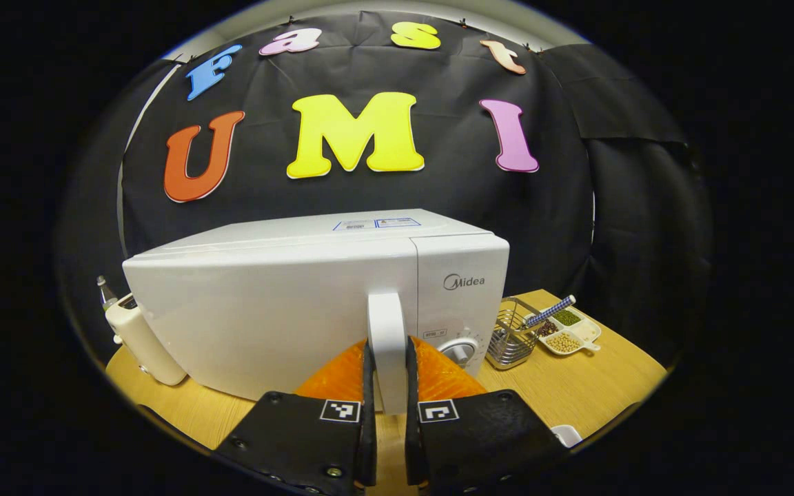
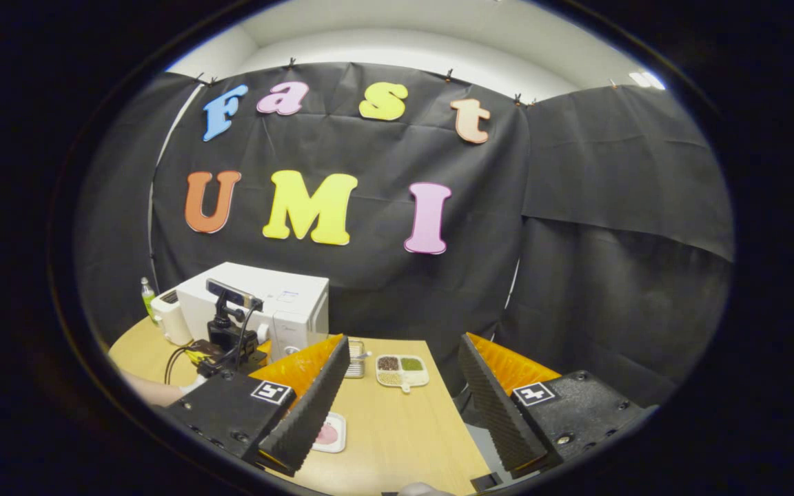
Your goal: Open the microwave oven with the left hand, put the food in, and close the microwave oven.
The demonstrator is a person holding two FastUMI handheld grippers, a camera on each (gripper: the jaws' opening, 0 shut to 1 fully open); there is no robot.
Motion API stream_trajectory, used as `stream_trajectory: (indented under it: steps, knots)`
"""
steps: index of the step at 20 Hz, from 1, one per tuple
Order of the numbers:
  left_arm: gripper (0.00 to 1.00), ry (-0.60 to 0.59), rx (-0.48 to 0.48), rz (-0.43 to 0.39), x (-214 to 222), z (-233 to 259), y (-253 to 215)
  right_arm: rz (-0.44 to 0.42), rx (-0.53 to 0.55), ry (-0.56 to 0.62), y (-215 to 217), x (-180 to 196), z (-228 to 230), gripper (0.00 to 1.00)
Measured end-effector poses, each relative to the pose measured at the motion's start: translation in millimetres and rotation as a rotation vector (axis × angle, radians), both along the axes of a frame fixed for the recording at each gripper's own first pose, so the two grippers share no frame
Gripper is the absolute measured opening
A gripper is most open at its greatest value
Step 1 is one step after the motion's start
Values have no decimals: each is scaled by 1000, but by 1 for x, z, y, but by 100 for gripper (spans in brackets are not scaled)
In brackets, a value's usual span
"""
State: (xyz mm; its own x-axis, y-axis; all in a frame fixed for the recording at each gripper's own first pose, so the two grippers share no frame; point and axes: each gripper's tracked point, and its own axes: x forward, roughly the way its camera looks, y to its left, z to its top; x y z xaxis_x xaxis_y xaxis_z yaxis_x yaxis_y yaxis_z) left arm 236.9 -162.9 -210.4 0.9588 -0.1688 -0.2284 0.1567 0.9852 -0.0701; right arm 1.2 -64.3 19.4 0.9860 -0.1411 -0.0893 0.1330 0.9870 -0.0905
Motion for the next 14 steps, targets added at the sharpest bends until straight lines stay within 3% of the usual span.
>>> stream_trajectory:
  steps: [5,7,8,9,14]
  knots:
    - [13,12,-8,10,-6,-1,1,12,-12,2,-1,-6,0,97]
    - [13,-41,42,6,-27,3,5,15,-14,-6,-3,-10,2,100]
    - [13,-48,56,0,-42,1,8,17,-11,-9,-4,-11,2,96]
    - [13,-59,60,-8,-52,1,13,27,-8,-10,-1,-11,2,100]
    - [13,-24,45,-9,-108,-3,43,98,-8,-8,25,-7,-3,97]
